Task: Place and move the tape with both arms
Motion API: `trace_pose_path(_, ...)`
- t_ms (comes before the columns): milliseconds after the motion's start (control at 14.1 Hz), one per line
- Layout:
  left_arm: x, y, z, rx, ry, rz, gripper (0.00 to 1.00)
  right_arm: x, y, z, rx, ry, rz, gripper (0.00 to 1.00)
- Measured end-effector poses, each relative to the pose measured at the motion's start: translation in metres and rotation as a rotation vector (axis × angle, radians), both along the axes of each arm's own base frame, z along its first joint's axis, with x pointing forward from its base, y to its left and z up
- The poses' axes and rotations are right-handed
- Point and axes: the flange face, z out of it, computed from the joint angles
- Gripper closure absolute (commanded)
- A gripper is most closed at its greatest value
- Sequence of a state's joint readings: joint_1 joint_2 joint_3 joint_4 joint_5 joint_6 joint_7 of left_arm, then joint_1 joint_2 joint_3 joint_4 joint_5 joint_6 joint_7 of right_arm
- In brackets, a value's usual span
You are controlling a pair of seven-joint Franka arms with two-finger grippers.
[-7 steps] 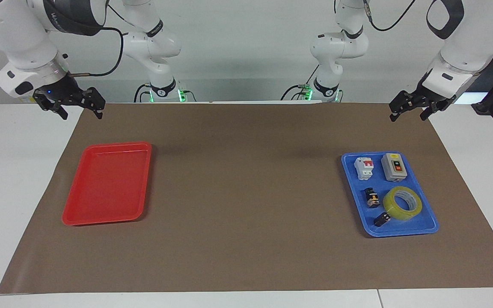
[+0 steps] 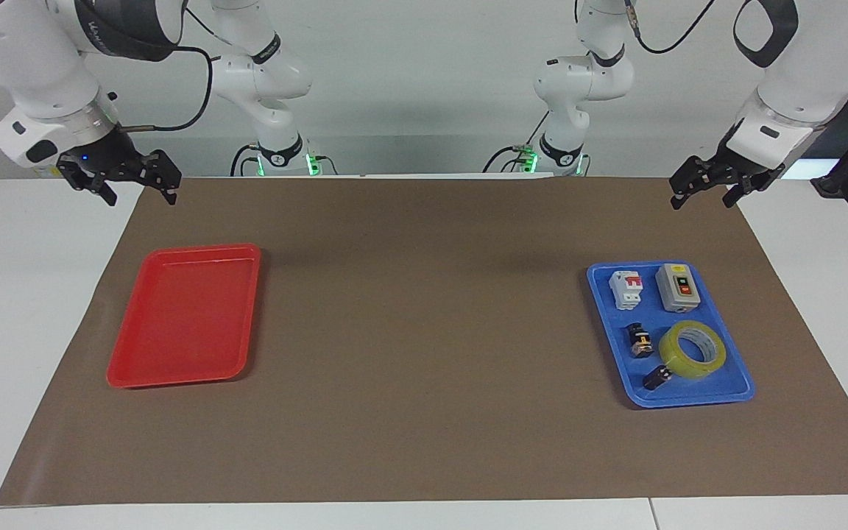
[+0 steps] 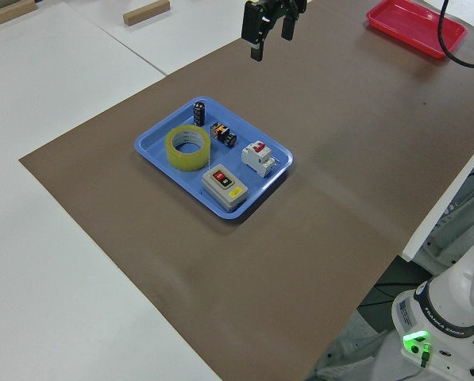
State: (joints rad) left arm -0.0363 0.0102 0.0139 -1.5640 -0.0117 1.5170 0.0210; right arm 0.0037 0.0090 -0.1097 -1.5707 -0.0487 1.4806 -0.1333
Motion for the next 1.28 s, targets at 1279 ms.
trace_pose_path(1279,0.061,0.080,-0.087,0.010,-0.106,0.061,0.00,0.000,0.000,0.000,0.000,0.000,0.000,0.00)
